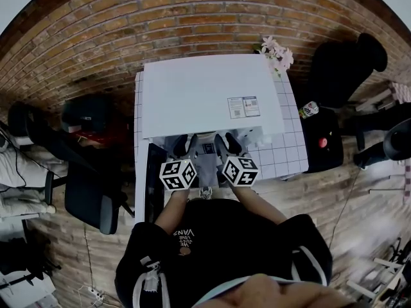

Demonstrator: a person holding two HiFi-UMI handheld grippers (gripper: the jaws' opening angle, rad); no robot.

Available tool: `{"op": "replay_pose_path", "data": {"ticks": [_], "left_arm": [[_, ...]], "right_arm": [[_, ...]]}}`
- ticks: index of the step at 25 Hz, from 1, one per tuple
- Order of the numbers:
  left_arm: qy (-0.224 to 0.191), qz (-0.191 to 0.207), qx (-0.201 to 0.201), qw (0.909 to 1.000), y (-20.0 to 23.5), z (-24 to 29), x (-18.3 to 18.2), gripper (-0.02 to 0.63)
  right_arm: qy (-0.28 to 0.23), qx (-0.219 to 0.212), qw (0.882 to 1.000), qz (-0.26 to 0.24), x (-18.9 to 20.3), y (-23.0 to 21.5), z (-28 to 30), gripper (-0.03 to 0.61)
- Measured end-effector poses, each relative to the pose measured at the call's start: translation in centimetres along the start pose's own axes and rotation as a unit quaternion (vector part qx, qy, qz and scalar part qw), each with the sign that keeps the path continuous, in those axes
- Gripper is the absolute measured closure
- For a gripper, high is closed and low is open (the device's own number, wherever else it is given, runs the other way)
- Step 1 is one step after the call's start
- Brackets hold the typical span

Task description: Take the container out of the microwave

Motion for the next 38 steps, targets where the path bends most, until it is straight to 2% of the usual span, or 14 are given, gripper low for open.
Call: {"op": "replay_pose_path", "data": {"ticks": [9, 20, 30, 38], "left_arm": [[0.018, -0.04, 0.004, 0.999, 1.2, 1.9, 0.8, 0.426], [0.027, -0.081, 0.013, 0.9963, 2.1, 4.5, 1.1, 0.422], [0.038, -0.103, 0.035, 0.9934, 2.2, 5.6, 1.5, 0.417], [0.035, -0.105, 0.04, 0.9931, 1.7, 5.2, 1.7, 0.417]], "right_arm": [[-0.007, 0.019, 0.999, 0.032, 0.1, -0.5, 2.1, 0.394], [-0.026, 0.018, 0.996, 0.086, 0.1, -1.5, 4.4, 0.385], [-0.013, 0.018, 0.995, 0.099, 0.6, -1.8, 5.9, 0.385], [-0.003, 0.022, 0.996, 0.083, 0.8, -1.6, 5.5, 0.385]]}}
Point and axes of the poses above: the fingertips, and each gripper's own axes: z forward along the fingers, y to its left, x out of its underside, the point moved 9 cm from there along -z, backward along the fingers, and after that the axes turned 14 degrees about z, right-handed, at the moved point
